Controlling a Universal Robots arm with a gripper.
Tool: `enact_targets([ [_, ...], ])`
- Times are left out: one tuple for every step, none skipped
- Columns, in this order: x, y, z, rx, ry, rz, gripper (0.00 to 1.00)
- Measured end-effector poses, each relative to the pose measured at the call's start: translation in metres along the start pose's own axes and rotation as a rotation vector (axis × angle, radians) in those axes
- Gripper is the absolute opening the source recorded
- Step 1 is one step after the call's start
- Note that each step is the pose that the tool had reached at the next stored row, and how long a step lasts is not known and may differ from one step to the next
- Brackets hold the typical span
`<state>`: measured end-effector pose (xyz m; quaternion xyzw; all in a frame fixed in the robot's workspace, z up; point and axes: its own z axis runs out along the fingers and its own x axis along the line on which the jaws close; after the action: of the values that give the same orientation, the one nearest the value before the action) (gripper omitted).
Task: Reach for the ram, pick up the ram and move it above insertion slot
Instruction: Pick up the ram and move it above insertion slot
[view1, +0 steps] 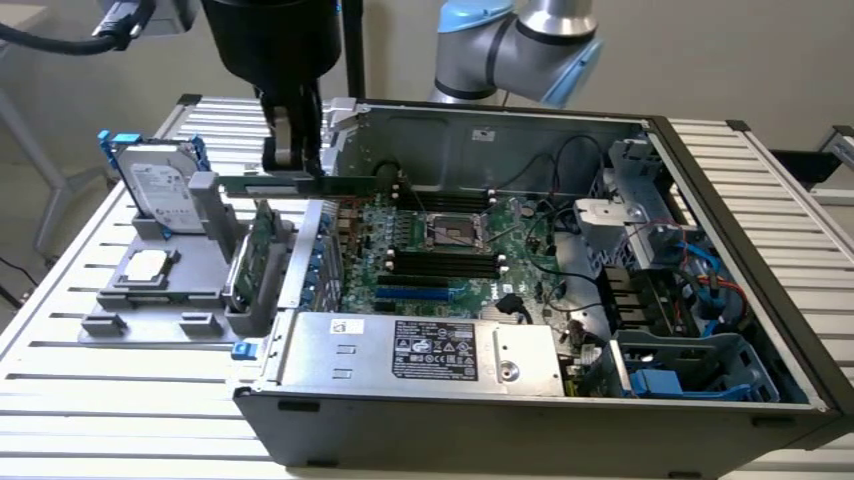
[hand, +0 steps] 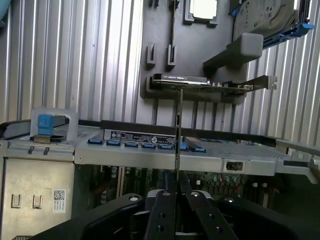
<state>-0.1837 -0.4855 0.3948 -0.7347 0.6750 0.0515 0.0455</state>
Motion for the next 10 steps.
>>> enact_targets([
  [0.0,-0.0049,0.0,0.0,-0.0004,0.0,0.14],
  [0.001,-0.0094,0.0002,0.0,-0.0006,0.0,0.14],
  [0.001,-0.0139,0.0005,0.0,-0.0007,0.0,0.14],
  [0.001,-0.0184,0.0008,-0.0001,-0.0006,0.0,0.14],
  [0.001,-0.0229,0.0012,-0.0001,-0.0006,0.0,0.14],
  [0.001,-0.0274,0.0018,0.0,-0.0007,0.0,0.14],
  [0.001,-0.032,0.0023,-0.0002,-0.0006,0.0,0.14],
  [0.001,-0.0365,0.0029,-0.0001,-0.0006,0.0,0.14],
  [0.001,-0.0414,0.0037,-0.0001,-0.0007,0.0,0.14],
  [0.001,-0.0456,0.0045,-0.0002,-0.0005,0.0,0.14],
])
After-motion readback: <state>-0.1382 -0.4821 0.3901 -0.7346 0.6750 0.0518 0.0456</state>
